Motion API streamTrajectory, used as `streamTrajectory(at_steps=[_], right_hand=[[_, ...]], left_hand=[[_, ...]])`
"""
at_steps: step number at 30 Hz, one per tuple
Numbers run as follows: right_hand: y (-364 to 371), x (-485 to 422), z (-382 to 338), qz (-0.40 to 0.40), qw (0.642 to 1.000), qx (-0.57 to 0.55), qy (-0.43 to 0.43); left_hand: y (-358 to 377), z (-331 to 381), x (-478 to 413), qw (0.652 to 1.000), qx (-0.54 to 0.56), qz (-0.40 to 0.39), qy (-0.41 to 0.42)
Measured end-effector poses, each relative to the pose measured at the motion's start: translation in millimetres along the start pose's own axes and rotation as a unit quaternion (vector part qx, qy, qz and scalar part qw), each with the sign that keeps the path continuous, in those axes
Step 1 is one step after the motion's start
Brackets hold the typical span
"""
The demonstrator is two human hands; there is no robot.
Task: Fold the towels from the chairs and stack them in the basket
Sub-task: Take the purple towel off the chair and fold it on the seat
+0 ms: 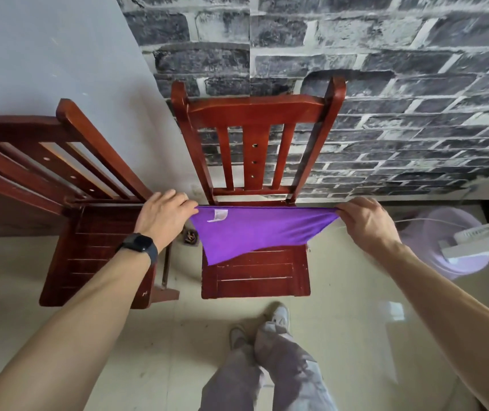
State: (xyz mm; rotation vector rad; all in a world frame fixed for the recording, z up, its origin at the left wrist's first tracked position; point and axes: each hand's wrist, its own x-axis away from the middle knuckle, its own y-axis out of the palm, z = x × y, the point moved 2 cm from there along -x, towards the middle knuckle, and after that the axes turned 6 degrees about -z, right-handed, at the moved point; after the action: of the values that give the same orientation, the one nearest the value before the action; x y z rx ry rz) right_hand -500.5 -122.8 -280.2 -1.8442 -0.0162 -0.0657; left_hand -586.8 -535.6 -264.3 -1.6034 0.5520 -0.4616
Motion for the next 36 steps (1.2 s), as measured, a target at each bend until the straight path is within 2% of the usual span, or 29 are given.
streamTrajectory(at_steps=[4,8,12,17,22,26,28,29,33,34,36], right_hand=[[4.8,-2.5,1.7,0.028,1.0,-0.002,-0.003],[24.5,4.1,2.2,0.014,1.0,-0.007,0.02],[73.8,23.0,10.1,-0.015,0.999,-0.009,0.04],[164.2,78.2,23.1,-0.111,0.987,-0.036,0.112],[229.6,138.3,29.5,-0.244,0.955,-0.042,0.165],[247.8,151.4,32.7,-0.285,0.939,-0.07,0.18],[249.4,139.4,34.4,-0.293,0.928,-0.11,0.2],[248.9,129.0,35.3,-0.29,0.921,-0.137,0.221],[251.1,78.1,48.8,-0.268,0.86,-0.29,0.322],[252.5,66.0,53.9,-0.25,0.842,-0.332,0.344],[259.0,42.1,61.6,-0.213,0.805,-0.4,0.383]], left_hand=[[6.8,-1.4,4.5,1.0,-0.003,0.004,0.001],[28.8,4.5,19.7,1.0,0.016,-0.009,0.003],[80.8,19.6,43.0,0.999,0.023,-0.048,-0.004],[158.8,52.4,87.4,0.992,0.06,-0.107,0.003],[224.0,86.5,142.1,0.964,0.091,-0.248,0.012],[236.5,92.3,152.0,0.948,0.164,-0.269,-0.043],[240.4,87.0,144.9,0.919,0.244,-0.287,-0.119],[242.8,82.9,138.2,0.892,0.294,-0.3,-0.168],[262.6,61.1,100.9,0.717,0.513,-0.307,-0.357],[270.3,55.1,90.8,0.686,0.544,-0.294,-0.383],[287.4,44.2,71.0,0.654,0.574,-0.27,-0.413]])
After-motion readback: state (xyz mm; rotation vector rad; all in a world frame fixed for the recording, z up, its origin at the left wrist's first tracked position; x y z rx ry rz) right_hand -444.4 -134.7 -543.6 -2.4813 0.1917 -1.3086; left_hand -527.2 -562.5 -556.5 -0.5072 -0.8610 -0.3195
